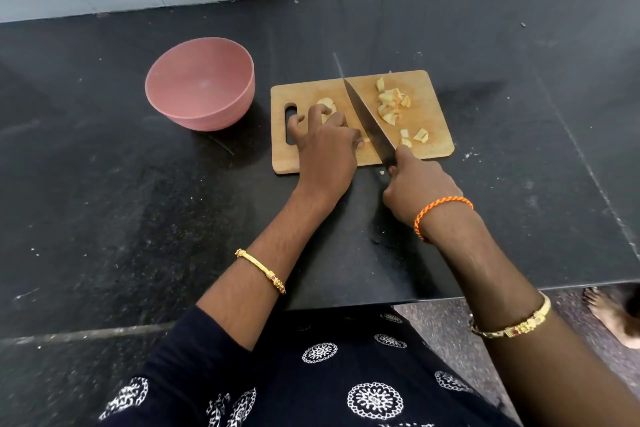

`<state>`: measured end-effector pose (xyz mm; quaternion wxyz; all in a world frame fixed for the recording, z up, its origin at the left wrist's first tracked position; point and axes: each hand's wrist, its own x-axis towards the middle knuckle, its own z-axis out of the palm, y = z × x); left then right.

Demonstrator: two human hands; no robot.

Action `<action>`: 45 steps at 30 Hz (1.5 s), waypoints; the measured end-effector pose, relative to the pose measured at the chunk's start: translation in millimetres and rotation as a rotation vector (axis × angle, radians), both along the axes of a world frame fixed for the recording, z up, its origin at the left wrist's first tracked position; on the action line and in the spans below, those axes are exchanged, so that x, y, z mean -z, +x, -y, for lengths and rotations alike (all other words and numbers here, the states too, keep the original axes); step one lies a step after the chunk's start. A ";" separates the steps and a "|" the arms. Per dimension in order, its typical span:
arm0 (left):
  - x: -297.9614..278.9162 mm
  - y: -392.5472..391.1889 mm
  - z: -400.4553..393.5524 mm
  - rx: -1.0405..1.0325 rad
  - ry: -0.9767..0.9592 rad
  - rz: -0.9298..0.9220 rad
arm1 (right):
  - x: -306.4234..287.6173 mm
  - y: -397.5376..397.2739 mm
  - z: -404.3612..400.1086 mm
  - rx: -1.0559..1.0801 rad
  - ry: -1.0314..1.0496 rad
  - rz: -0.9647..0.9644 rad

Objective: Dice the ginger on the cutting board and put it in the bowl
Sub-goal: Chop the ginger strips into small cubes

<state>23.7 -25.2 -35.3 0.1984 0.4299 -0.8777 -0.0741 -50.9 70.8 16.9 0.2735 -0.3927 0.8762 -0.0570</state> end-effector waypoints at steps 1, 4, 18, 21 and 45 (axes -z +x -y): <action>-0.3 -0.7 -0.3 -0.013 -0.010 0.009 | 0.4 0.3 0.9 -0.001 0.011 -0.001; -0.9 -2.6 -2.2 -0.036 -0.024 0.029 | 2.4 1.2 -1.2 -0.007 0.025 0.004; -3.9 -0.8 2.7 -0.051 0.010 -0.006 | -2.7 -7.0 -43.8 0.080 -0.235 0.108; -4.5 0.5 2.3 -0.050 0.025 -0.013 | -6.1 -9.0 -29.9 0.065 -0.238 0.096; -3.4 2.4 6.5 -0.016 0.025 0.001 | 15.5 9.1 21.8 -0.034 -0.030 -0.060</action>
